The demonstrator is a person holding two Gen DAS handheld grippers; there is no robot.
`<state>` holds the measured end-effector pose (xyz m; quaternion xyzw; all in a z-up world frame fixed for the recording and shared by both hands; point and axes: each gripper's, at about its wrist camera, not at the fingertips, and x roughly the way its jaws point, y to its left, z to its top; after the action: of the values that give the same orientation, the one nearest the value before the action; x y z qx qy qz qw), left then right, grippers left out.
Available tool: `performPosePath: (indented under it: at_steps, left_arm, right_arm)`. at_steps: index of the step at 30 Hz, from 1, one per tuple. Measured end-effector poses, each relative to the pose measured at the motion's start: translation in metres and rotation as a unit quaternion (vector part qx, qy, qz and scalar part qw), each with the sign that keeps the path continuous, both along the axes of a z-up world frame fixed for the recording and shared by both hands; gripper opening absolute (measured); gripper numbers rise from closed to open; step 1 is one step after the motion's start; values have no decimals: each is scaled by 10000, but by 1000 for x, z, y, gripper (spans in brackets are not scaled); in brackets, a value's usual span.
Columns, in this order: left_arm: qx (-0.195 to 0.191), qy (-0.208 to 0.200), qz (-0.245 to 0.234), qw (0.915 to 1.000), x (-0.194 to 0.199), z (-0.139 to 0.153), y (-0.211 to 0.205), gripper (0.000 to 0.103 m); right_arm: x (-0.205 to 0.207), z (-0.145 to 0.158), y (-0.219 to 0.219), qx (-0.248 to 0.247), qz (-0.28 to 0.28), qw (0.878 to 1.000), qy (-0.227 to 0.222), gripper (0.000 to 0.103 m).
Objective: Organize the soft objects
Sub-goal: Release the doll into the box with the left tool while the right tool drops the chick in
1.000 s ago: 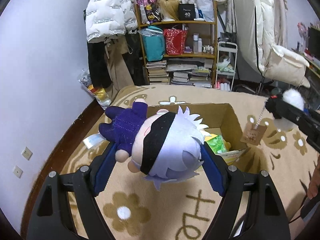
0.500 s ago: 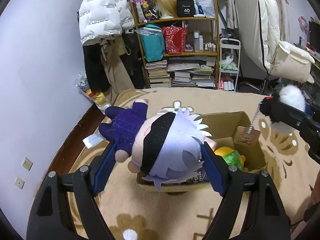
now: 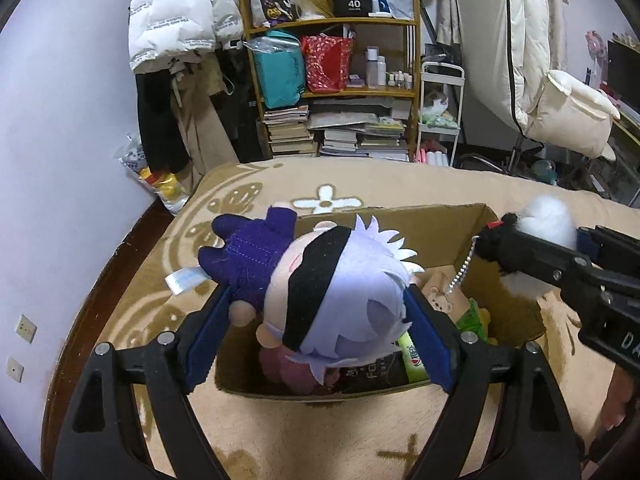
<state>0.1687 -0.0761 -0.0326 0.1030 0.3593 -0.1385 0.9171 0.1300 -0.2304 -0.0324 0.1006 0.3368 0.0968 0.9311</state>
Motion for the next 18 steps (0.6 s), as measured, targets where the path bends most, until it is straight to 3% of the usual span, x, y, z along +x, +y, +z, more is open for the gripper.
performPosePath:
  at_steps: [4, 7, 10, 12, 18]
  left_arm:
    - [99, 22, 7, 9999, 1, -5, -1, 87]
    - [40, 93, 45, 9999, 2, -7, 3, 89]
    - [0, 92, 119, 9999, 0, -5, 9, 99]
    - [5, 89, 137, 9999, -3, -2, 13, 100]
    - [120, -31, 343, 9993, -17, 10, 29, 103]
  right_arm:
    - [6, -2, -5, 87, 7, 9999, 139, 44]
    - [5, 2, -6, 132, 65, 9999, 42, 61]
    - [2, 4, -10, 276, -44, 9996, 15, 66]
    - [1, 4, -12, 308, -101, 9995, 54, 78]
    - [-8, 5, -14, 318, -168, 9993, 38, 84]
